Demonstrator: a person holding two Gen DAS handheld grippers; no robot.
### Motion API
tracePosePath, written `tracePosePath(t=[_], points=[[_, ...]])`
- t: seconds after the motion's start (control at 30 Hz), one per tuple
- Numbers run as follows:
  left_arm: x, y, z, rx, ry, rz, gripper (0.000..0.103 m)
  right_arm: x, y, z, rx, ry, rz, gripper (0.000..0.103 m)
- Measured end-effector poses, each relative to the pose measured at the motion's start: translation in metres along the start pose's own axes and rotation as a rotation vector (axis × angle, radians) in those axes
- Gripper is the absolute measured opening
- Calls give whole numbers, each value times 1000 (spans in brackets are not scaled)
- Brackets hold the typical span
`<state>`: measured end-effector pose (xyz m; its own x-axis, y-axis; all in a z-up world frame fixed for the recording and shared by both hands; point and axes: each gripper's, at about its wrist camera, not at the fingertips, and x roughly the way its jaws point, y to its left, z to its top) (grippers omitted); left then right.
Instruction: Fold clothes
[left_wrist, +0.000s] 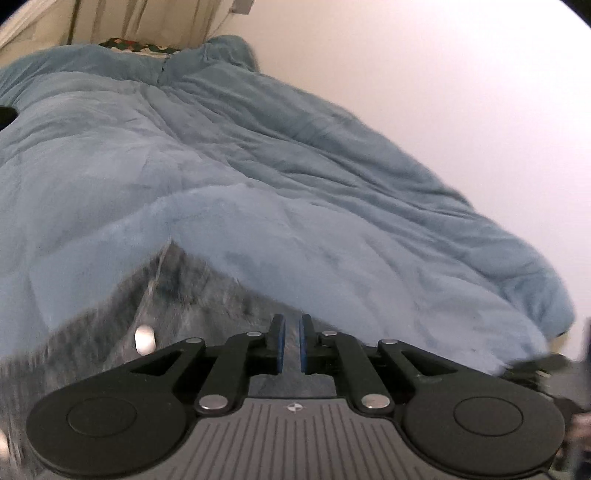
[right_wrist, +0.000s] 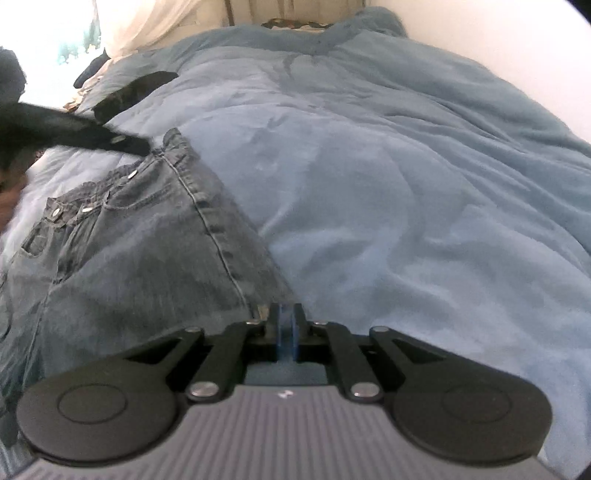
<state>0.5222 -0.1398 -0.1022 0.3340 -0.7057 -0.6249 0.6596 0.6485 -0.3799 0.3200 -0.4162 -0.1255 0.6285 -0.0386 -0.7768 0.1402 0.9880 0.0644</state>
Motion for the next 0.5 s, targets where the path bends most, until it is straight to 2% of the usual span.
tracePosePath(t=[0.1, 0.2, 0.33, 0.5], points=[[-30, -1, -31, -72, -19, -3, 6, 11, 3, 2, -19, 5, -18, 5], [-56, -1, -71, -124, -38, 30, 6, 13, 7, -1, -40, -22, -23, 6], [-90, 5, -120, -133, -89, 110, 6, 8, 14, -10, -59, -69, -41, 11], [-142, 17, -166, -179, -191, 223, 6, -6, 34, -23, -104, -141, 3, 12]])
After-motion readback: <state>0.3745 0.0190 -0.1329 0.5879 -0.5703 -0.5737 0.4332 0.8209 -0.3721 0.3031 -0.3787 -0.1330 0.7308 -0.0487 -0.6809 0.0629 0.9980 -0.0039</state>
